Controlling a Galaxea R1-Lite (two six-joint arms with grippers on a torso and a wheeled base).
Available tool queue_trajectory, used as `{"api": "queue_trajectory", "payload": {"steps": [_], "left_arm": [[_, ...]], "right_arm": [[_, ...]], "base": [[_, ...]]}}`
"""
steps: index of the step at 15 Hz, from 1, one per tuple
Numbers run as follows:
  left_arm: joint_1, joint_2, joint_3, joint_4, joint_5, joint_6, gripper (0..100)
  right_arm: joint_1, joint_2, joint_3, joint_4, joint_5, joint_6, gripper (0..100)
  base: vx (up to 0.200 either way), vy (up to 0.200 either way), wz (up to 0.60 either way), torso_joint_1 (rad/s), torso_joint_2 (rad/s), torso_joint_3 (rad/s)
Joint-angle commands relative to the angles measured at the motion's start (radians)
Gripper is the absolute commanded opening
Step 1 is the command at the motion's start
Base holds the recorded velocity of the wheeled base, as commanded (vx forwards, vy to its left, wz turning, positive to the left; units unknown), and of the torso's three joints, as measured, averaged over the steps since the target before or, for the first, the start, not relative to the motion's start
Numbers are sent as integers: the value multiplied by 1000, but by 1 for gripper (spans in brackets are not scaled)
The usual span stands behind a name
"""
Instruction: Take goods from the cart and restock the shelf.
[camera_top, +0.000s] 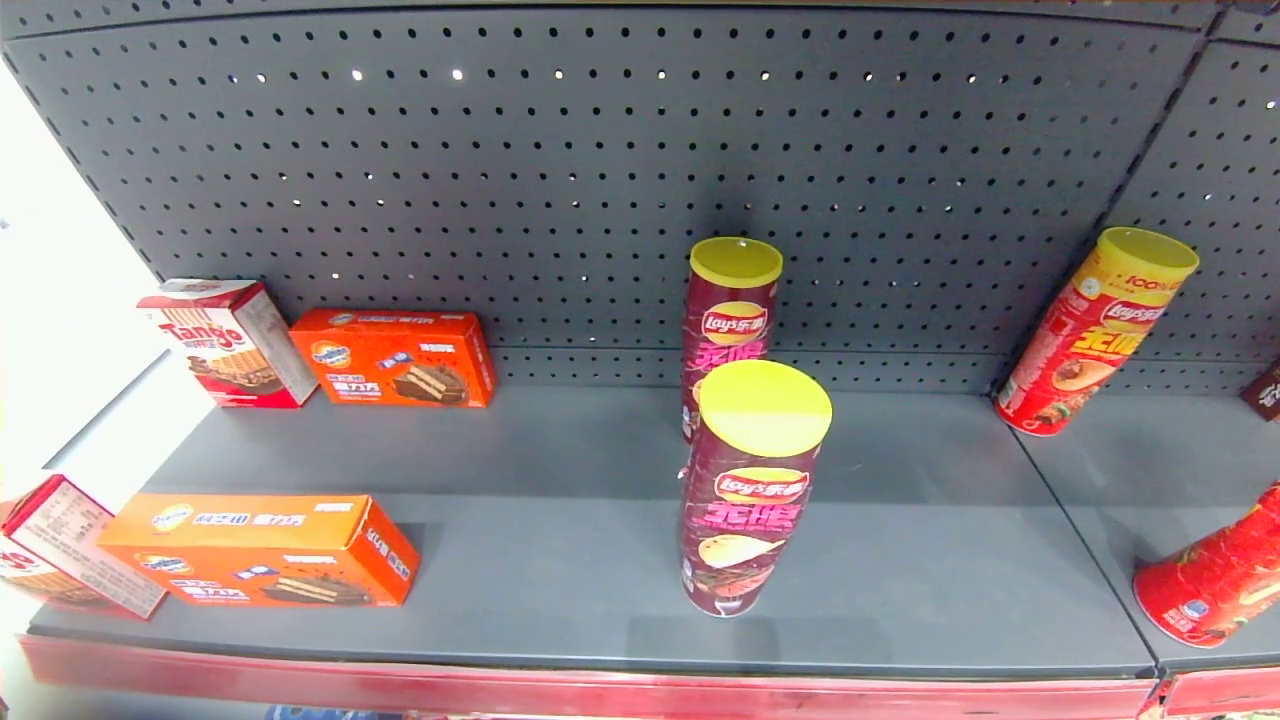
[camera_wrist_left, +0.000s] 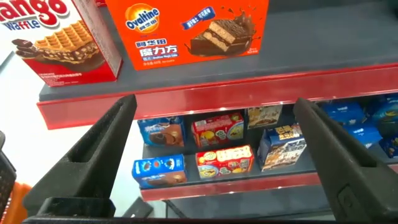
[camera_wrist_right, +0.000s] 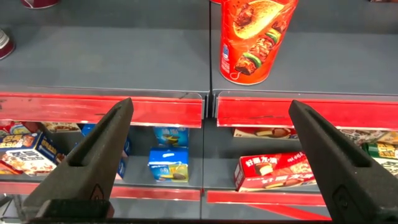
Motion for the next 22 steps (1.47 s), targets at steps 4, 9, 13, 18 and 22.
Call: {"api": "queue_trajectory", "payload": {"steps": [4, 9, 13, 18, 22], "left_arm": [[0, 4, 1, -2, 2, 2, 100], [2, 4, 1, -1, 11, -23, 100], [2, 4, 1, -2, 16, -35, 100], [2, 4, 1, -2, 22, -38, 100], [2, 4, 1, -2, 20, -37, 100]], "right_arm": [[0, 1, 0, 0, -2, -1, 100], [0, 1, 0, 0, -2, -1, 100], [0, 1, 0, 1, -2, -1, 100], [0, 1, 0, 1, -2, -1, 100], [0, 1, 0, 0, -2, -1, 100]], "base": [[0, 0, 0, 0, 0, 0], [0, -80, 0, 0, 2, 1], [0, 0, 0, 0, 0, 0], [-40, 0, 0, 0, 0, -1], [0, 0, 0, 0, 0, 0]]}}
